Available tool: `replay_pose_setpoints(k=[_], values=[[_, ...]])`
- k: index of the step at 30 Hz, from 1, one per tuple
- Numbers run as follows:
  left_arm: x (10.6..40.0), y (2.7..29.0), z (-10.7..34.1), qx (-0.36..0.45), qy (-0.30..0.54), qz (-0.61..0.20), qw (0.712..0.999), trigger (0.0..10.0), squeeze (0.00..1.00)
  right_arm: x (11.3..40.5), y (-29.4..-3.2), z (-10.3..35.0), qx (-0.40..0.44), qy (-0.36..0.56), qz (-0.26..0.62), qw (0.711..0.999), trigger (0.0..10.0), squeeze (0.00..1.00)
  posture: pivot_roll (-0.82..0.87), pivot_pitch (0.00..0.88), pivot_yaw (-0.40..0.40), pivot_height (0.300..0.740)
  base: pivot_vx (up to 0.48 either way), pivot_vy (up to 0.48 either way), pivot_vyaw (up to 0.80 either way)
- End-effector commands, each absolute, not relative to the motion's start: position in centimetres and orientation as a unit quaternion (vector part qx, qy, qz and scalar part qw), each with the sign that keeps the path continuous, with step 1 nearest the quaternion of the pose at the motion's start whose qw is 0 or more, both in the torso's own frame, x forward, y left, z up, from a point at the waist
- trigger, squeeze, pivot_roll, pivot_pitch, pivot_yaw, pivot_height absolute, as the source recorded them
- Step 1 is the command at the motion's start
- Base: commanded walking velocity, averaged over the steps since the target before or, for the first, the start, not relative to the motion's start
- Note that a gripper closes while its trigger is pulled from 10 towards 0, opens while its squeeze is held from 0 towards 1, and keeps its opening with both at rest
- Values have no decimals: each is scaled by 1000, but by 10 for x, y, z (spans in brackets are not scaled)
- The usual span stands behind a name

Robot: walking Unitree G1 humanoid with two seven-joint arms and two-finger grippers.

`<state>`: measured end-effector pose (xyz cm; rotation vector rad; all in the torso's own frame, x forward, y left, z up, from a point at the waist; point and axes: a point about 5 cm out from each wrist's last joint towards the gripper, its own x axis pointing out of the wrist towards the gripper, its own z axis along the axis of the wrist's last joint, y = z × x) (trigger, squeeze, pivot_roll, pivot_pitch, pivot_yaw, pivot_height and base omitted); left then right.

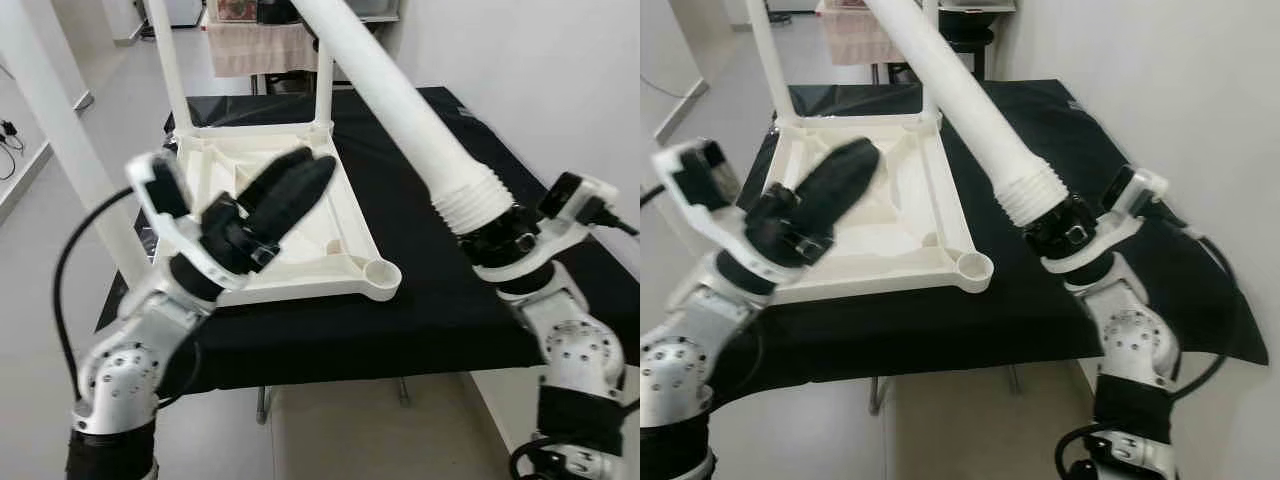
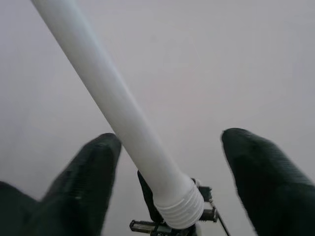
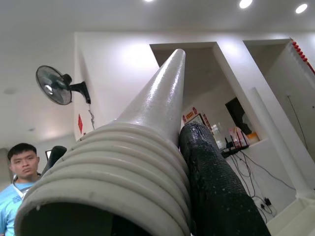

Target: Building children table

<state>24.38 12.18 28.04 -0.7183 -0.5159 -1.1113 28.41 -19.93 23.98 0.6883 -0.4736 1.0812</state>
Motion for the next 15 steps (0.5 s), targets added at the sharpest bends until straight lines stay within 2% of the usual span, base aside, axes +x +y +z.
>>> replay_pose_setpoints(k=[1, 3, 6, 15], values=[[241, 129, 286, -339, -243, -512, 751, 10000, 1000, 274, -208, 245, 295, -226, 516, 772, 10000, 0, 14, 27, -45, 740, 0, 0, 0], [240, 136, 285, -356, -240, -507, 747, 10000, 1000, 263, -223, 250, 262, -223, 531, 774, 10000, 0, 12, 28, -44, 740, 0, 0, 0], [240, 139, 285, -364, -237, -506, 745, 10000, 1000, 255, -231, 252, 231, -208, 546, 778, 10000, 0, 2, 30, -40, 740, 0, 0, 0], [242, 146, 288, -390, -239, -497, 737, 10000, 1000, 239, -231, 245, 164, -135, 599, 772, 10000, 0, -11, 32, -33, 740, 0, 0, 0]])
